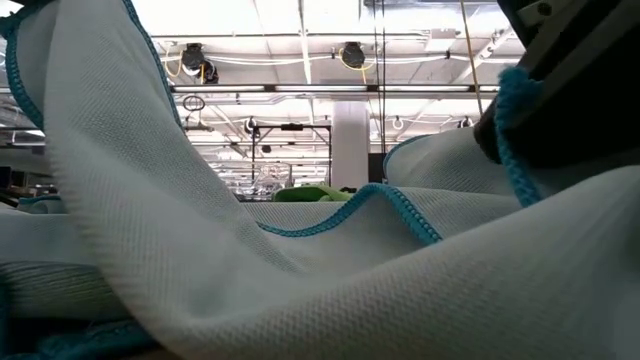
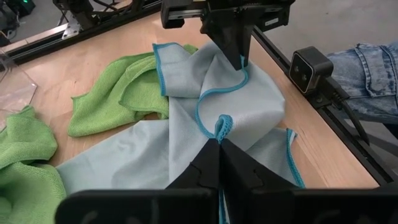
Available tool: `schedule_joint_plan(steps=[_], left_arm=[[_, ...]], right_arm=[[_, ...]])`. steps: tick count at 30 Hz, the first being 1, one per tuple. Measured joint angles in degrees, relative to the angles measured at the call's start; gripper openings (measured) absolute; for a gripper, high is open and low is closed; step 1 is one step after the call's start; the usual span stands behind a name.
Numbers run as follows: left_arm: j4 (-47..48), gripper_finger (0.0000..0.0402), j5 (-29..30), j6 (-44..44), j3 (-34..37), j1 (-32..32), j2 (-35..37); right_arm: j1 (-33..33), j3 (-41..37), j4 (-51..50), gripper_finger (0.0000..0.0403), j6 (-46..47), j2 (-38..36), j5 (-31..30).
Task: Fold microfiber towels
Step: Fold the right blue microfiber towel
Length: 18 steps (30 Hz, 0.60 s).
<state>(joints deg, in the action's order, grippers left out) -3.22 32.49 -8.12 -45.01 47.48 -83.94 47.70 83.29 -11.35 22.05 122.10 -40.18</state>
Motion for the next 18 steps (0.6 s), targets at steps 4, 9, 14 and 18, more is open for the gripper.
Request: schedule_joint_plan(steps=[4,9,14,18], left_arm=[[0.0,0.0011,0.0,0.1,0.0,0.0,0.0],[-0.2,0.0005,0.0,4.2,0.0,0.0,0.0],[-4.1,0.0012,-2.5,11.4,0.0,-0.9,0.0],[-6.9,0.0006,-6.1,14.5,0.0,-2.3,0.0]], right_arm=[[0.1,0.0,0.0,0.0006,-1.5,0.0,0.2],[0.1,0.0,-0.2,0.0002,-6.9,-1.0,1.4],[-0.1,0.0,-0.8,0.0002,-14.9,-4.7,1.9],[-0.1,0.0,-1.5,0.0001,-20.9,-9.1,1.5]])
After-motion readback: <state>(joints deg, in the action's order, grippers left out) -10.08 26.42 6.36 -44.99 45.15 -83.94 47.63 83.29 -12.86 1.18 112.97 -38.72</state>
